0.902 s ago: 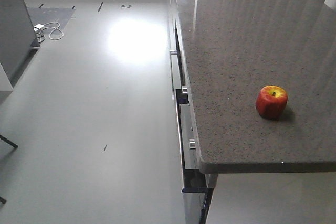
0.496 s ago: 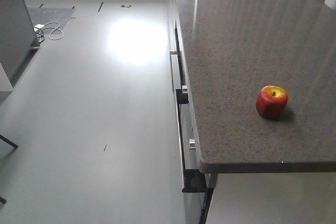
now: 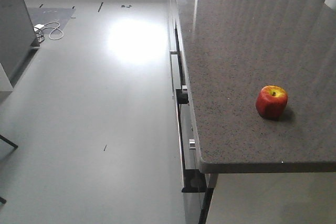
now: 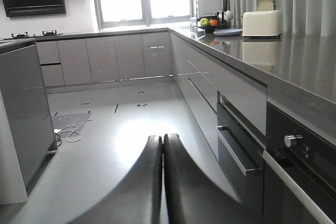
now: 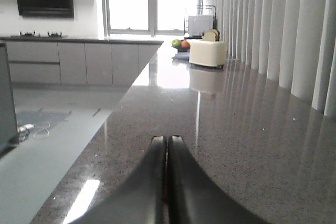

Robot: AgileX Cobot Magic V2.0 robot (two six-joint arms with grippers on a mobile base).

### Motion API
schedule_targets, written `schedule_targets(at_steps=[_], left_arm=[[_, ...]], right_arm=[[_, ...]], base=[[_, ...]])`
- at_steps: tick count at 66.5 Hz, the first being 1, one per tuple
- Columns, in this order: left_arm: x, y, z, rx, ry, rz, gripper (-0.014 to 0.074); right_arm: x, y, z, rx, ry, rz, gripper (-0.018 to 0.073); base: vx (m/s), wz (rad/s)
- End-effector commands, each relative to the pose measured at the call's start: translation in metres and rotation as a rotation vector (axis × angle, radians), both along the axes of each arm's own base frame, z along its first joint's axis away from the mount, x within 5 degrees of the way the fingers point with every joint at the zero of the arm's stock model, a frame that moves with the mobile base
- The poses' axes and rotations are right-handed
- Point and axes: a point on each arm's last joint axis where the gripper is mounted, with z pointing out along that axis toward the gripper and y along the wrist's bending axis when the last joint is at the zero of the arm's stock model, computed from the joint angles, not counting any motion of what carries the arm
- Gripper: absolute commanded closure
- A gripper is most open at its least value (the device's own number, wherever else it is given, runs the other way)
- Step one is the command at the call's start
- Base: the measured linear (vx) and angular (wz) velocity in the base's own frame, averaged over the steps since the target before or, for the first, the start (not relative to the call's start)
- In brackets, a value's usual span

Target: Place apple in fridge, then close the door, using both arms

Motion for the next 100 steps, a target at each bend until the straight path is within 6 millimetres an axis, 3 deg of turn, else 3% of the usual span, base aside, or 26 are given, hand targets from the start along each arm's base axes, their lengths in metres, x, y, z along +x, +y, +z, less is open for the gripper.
schedule_targets(at_steps=[1,9,20,27,50,60,100], left_arm=[[-0.003,-0.001,0.012,-0.018,-0.096,-0.014,0.0603],[-0.003,-0.001,0.012,-0.018,-0.096,-0.014,0.0603],[-0.003,-0.001,0.012,-0.018,-0.096,-0.014,0.0603],[-0.003,-0.001,0.012,-0.018,-0.096,-0.014,0.0603],[-0.003,-0.001,0.012,-0.018,-0.096,-0.014,0.0603],[-0.003,-0.001,0.012,-0.018,-0.096,-0.014,0.0603],[-0.003,-0.001,0.012,-0.018,-0.096,-0.014,0.0603]], right_arm=[[0.006,0.000,0.033,-0.046,0.027,0.000,0.0562],[0.021,0.003,0.055,-0.052,0.172,0.024,0.0562],[0.044,0.005,0.067,-0.052,0.383,0.054,0.0550],[0.061,0.007,0.070,-0.043,0.497,0.072,0.0491],[0.122,0.011,0.067,0.002,0.721,0.094,-0.0001],[0.151,0.011,0.060,0.000,0.793,0.083,-0.0138],[0.262,0.008,0.031,-0.082,0.961,0.052,-0.0129]], base=[[0.00,0.00],[0.00,0.00],[0.00,0.00],[0.00,0.00],[0.00,0.00],[0.00,0.00],[0.00,0.00]])
